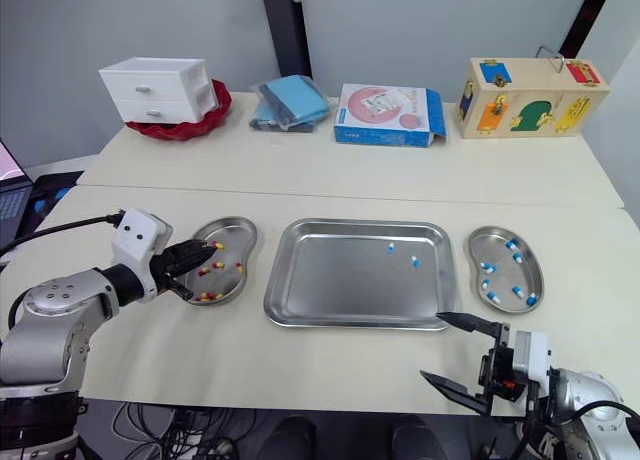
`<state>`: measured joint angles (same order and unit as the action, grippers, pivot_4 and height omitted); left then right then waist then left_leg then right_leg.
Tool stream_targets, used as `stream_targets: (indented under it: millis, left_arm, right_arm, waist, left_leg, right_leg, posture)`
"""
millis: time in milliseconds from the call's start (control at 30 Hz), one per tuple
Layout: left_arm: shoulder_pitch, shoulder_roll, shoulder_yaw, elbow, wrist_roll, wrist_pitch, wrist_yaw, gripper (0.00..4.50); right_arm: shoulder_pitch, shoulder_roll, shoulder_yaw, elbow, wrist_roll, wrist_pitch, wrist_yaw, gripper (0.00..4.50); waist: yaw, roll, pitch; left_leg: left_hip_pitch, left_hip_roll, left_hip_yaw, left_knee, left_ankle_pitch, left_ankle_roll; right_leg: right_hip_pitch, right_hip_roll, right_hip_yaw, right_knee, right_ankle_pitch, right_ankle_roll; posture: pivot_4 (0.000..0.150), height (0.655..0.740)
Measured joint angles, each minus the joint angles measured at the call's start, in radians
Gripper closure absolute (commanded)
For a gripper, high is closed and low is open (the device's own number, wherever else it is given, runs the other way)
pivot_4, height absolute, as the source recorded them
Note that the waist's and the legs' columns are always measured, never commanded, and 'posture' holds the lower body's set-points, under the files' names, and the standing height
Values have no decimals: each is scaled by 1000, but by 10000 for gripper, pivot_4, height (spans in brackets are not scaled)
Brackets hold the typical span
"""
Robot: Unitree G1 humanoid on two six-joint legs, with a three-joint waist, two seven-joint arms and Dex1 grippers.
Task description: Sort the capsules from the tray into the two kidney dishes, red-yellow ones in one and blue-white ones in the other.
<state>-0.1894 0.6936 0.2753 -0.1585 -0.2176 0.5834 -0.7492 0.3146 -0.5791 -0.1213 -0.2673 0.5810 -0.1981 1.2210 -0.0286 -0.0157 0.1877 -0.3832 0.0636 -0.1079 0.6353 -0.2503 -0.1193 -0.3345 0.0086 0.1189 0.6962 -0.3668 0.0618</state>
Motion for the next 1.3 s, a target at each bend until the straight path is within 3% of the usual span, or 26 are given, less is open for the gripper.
stream_targets:
  millis: [300,733,1033,1233,1300]
  left_arm:
    - [-18,-1,-44,54,-3,-39,20,40929]
    - [-55,-1,-74,108,-2,-64,19,1466]
    - [-54,1,-74,115,-3,-65,20,510]
    - [5,29,-11,97,-56,-64,-7,510]
    - [101,100,74,61,-96,-43,-54,510]
  right_arm:
    - [19,5,0,-1,-7,0,-17,0]
    - [32,5,0,-3,-10,-1,-43,0]
    - [40,3,-2,-3,-11,1,-45,0]
    - [81,-124,-51,-54,-19,137,-87,0]
    - [122,-223,-130,-92,-10,255,-124,0]
  waist:
    - [-1,0,0]
    - [-1,0,0]
    - [-1,0,0]
    - [-5,0,0]
    - [-15,0,0]
  left_leg:
    - [0,0,0,0,0,0]
    - [0,0,0,0,0,0]
    - [0,0,0,0,0,0]
    - [0,0,1,-1,0,0]
    - [0,1,3,-3,0,0]
  right_leg:
    - [0,0,0,0,0,0]
    - [0,0,0,0,0,0]
    - [0,0,0,0,0,0]
    - [-1,0,1,0,0,0]
    - [-2,0,3,-1,0,0]
  posture:
    - [1500,7400]
    - [1500,7400]
    - [1500,7400]
    - [1500,7400]
    - [1500,7400]
